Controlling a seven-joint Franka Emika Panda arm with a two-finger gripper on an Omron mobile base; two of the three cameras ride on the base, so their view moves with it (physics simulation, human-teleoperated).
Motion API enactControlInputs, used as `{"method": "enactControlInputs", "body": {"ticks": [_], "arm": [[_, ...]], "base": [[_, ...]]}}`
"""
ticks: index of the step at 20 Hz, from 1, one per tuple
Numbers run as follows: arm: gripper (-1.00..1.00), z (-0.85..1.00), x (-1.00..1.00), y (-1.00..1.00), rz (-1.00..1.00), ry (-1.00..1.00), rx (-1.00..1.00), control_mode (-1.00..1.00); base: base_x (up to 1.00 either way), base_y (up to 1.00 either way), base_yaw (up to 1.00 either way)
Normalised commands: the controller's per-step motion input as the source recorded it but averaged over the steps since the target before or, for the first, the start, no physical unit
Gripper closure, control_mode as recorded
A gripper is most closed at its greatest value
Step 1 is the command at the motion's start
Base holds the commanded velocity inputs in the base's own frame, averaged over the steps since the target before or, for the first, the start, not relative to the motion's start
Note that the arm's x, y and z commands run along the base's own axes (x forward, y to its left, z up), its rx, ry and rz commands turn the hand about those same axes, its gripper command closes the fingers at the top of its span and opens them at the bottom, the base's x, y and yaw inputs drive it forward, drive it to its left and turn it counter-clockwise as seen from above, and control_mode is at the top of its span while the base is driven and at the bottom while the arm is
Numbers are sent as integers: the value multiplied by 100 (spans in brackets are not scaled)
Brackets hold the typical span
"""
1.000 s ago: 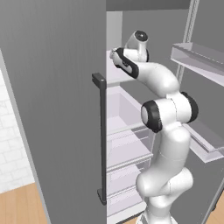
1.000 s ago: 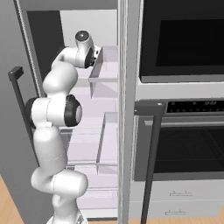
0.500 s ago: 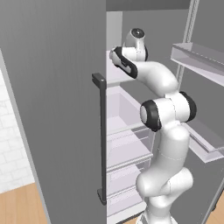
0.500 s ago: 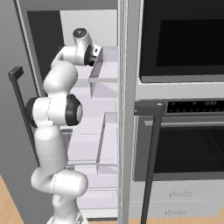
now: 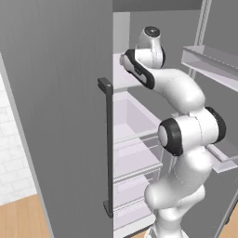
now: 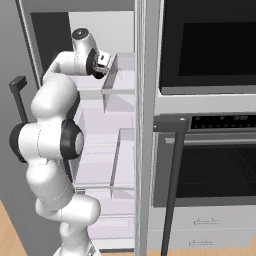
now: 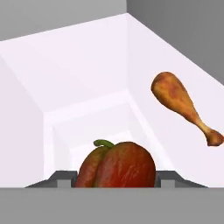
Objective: Place one bell pepper and one chicken drumstick in each tupperware on the nearby counter, to pack two identical lunches.
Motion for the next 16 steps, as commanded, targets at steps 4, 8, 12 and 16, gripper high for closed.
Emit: {"method": "enactControlInputs", "body": {"ticks": [4,8,12,16], "arm": [[100,18,-100,-8,0,-1,0,-100],[100,5,-100,-8,0,-1,0,-100],[100,0,-100,-1,0,0,0,-100],[100,-10,-100,0,0,0,-1,-100]], "base": [[0,0,0],[0,0,0],[0,0,0],[0,0,0]]}}
